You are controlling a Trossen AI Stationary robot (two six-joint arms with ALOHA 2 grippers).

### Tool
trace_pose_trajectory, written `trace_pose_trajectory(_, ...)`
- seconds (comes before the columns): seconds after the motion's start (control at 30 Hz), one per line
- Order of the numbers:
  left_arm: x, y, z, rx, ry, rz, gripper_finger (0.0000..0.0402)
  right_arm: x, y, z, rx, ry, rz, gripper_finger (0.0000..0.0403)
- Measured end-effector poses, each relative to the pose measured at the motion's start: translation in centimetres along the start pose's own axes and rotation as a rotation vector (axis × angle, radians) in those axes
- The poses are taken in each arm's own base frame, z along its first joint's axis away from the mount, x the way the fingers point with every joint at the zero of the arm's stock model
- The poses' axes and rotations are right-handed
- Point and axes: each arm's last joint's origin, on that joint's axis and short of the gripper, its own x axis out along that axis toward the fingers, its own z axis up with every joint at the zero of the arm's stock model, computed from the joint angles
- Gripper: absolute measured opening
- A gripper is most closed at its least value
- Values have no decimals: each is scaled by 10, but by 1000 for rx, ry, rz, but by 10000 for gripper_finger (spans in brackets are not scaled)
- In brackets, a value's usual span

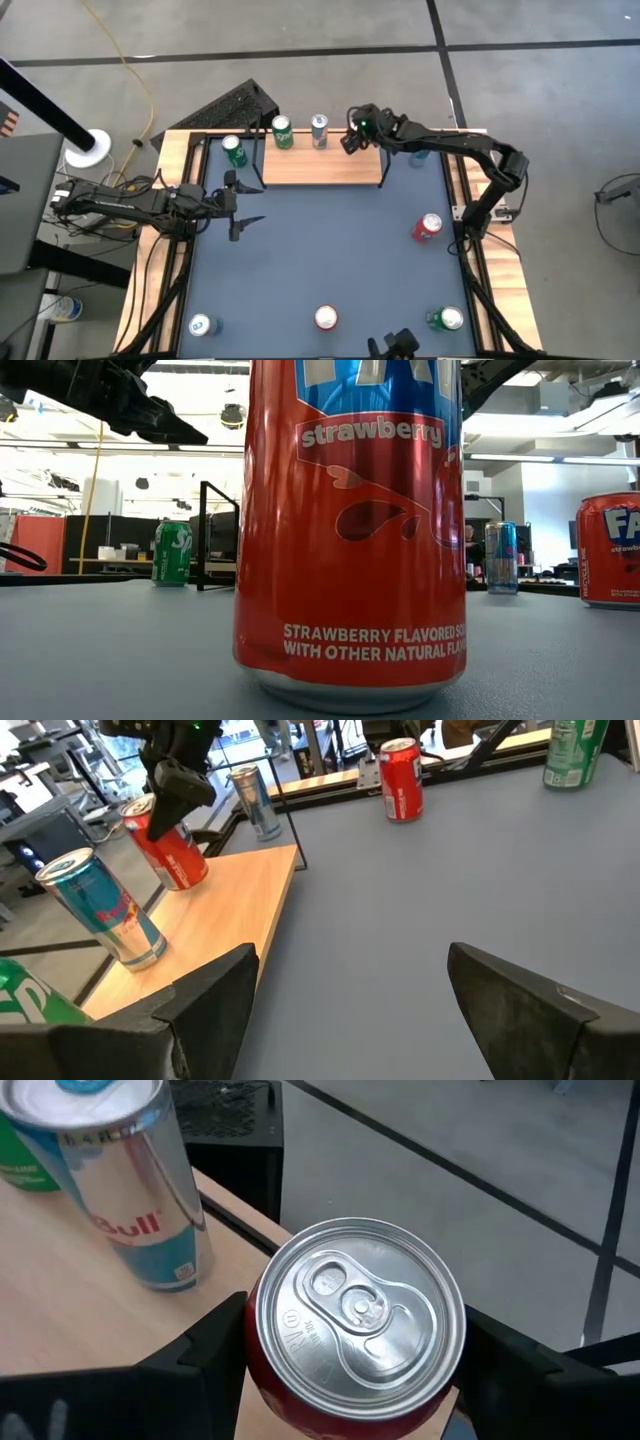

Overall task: Place canned beverage on shelf
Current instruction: Put the top left orange soda can on the shelf

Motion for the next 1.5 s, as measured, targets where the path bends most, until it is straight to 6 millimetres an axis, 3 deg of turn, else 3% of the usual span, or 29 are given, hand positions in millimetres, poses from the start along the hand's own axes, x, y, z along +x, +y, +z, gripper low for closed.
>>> trace_pose_trajectory(0.3, 0, 0, 0, -2, 1, 0, 316, -2, 6, -2, -4, 9, 47, 275)
trace_pose_trajectory(0.67, 0, 0, -1, -5, 7, -1, 316, 13, 10, -7, -18, 27, 38, 275)
trace_pose_trajectory(0.97, 0, 0, 0, -8, -2, 0, 316, 9, 17, -7, -122, 14, 75, 277)
trace_pose_trajectory(1.3, 0, 0, 0, -3, -1, 0, 316, 7, 18, -5, -141, 18, 104, 346)
trace_pose_trajectory(1.5, 0, 0, 0, -3, -1, 0, 316, 4, 17, -1, -156, -5, 106, 360)
